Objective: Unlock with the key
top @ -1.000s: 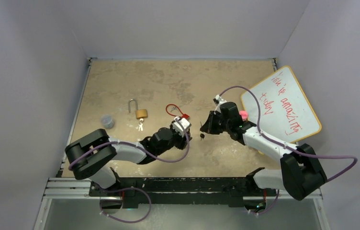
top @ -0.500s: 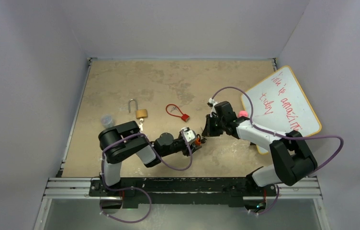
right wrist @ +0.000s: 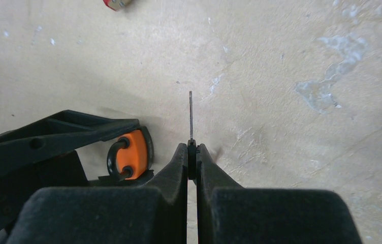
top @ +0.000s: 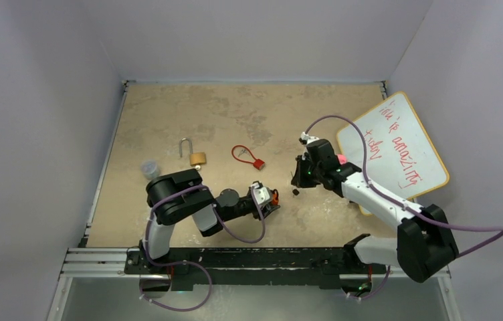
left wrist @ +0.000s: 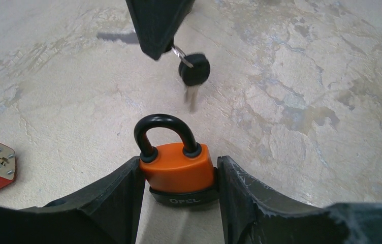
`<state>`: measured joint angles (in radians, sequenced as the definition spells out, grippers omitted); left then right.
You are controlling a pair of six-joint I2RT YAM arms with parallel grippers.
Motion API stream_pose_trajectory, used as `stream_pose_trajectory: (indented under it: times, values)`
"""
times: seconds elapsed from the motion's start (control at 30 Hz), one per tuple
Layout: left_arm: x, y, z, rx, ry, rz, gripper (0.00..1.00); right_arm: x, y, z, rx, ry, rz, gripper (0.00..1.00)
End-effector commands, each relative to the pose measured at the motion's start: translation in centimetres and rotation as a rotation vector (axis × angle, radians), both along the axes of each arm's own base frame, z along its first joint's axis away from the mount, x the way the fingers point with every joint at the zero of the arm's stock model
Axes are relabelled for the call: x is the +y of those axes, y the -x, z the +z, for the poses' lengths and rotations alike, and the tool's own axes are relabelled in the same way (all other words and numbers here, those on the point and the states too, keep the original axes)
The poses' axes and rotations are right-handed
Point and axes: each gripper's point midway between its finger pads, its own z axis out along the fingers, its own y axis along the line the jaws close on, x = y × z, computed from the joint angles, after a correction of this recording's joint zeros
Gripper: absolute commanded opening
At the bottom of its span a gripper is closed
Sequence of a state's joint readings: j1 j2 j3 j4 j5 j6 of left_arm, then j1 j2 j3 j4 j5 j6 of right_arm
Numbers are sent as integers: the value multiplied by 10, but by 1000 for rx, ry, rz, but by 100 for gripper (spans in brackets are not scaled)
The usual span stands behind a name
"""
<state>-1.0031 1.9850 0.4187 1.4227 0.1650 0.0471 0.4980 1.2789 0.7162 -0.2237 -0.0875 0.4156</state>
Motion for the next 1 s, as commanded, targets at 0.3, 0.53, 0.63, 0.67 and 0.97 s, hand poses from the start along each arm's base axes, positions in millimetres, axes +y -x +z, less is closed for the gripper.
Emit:
stream_pose_trajectory:
  times: [0.3, 0.53, 0.63, 0.67, 0.97]
  values:
    - [15, 3, 4, -35, -25, 24, 84, -2, -3, 36, -63, -21, -17, 0]
    - [25, -1, 34, -23, -8, 85, 89, 0, -3, 42, -78, -48, -26, 0]
    - [34, 0, 59, -2, 32, 137, 91, 2, -2, 46, -86, -65, -24, 0]
    - [37, 2, 65, 13, 32, 165, 91, 2, -2, 48, -87, -73, -24, 0]
    - [51, 11, 99, 228, 135, 281, 94, 3, 8, 46, -77, -122, -51, 0]
